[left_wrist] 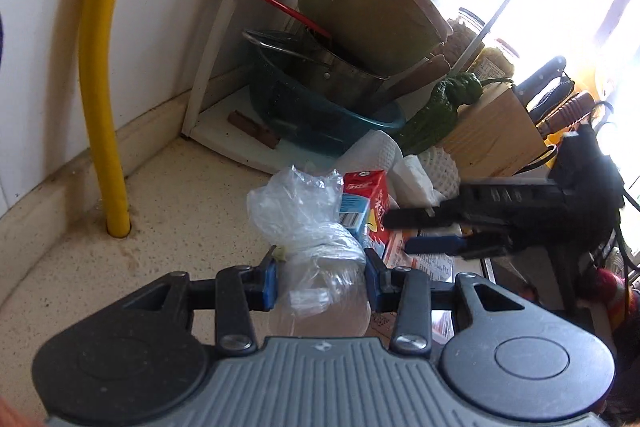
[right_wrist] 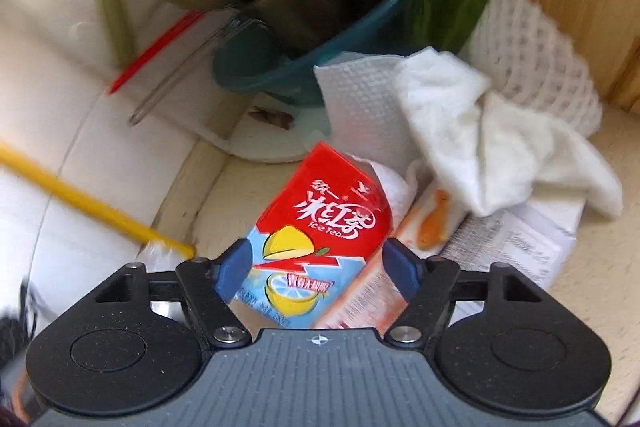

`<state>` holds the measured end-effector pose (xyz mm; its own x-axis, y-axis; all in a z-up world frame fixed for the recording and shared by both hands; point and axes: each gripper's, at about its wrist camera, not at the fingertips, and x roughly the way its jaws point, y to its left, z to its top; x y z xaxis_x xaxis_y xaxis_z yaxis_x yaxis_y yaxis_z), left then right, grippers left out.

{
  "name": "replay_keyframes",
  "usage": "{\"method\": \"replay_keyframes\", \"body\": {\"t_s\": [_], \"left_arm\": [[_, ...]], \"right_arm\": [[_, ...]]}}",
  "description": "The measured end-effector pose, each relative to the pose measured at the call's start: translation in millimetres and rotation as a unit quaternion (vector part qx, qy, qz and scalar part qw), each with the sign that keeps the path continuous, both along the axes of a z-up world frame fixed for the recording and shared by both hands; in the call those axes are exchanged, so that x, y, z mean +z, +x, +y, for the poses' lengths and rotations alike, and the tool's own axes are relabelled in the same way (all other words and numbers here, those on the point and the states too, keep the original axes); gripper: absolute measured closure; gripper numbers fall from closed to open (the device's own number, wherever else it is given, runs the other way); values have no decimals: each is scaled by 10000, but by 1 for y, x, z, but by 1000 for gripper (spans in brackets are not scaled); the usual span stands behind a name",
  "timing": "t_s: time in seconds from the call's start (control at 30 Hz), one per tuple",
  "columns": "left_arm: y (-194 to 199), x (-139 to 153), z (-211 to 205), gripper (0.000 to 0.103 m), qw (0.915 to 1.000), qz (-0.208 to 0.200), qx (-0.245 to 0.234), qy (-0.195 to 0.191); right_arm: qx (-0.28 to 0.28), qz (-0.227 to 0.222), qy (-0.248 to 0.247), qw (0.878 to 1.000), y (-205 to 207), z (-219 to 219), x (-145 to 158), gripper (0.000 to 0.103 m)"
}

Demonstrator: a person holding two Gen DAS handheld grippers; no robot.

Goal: Collect trash
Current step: 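Hold the plastic bag in left tool while right tool moves to red ice tea carton, then close right tool on the red ice tea carton while left tool holds the bag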

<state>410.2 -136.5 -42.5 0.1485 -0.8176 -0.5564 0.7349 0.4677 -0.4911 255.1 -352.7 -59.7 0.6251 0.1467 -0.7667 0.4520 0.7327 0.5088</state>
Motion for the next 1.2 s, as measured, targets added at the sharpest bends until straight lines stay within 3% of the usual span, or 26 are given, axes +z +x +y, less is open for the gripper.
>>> {"method": "replay_keyframes", "body": {"t_s": [0.17, 0.3, 0.33, 0.37, 0.43, 0.5, 0.6, 0.8, 0.93, 1.03, 1.1, 1.2], "left_arm": [[12, 0, -7, 68, 10000, -69, -46, -40], [26, -5, -9, 68, 10000, 44, 37, -24], [27, -6, -10, 68, 10000, 68, 42, -5], [29, -7, -9, 68, 10000, 62, 31, 7], [30, -8, -8, 68, 10000, 36, 24, -1], [34, -11, -9, 68, 10000, 35, 37, -24], [40, -12, -18, 68, 10000, -31, -22, -26], [43, -20, -39, 68, 9993, -30, -344, 124], [36, -24, -35, 68, 9976, 334, -613, -38], [28, -26, -28, 68, 9966, 467, -683, -48], [25, -26, -23, 68, 9962, 600, -622, -54], [17, -26, -16, 68, 9972, 606, -440, 53]], "right_arm": [[-316, 319, -97, 9989, -15, -16, 9, 21], [-171, -298, 214, 9992, 6, -9, 18, 17], [-55, -275, 241, 9993, 16, -4, 15, 16], [-59, 40, 301, 9995, 26, 0, 5, 17], [-90, 500, 596, 9969, 33, 3, -18, 25], [-313, 378, 347, 9982, 30, 7, -13, 17], [-566, 339, 791, 9947, 32, -2, -13, 17], [-479, 724, 602, 9944, 56, 6, -10, 5], [-373, 701, 260, 9965, 63, 7, -13, 5], [-99, 708, 79, 9974, 60, 10, -11, 20], [-10, 714, 252, 9971, 51, 5, -11, 33], [-80, 608, 647, 9960, 35, -5, -12, 42]]}}
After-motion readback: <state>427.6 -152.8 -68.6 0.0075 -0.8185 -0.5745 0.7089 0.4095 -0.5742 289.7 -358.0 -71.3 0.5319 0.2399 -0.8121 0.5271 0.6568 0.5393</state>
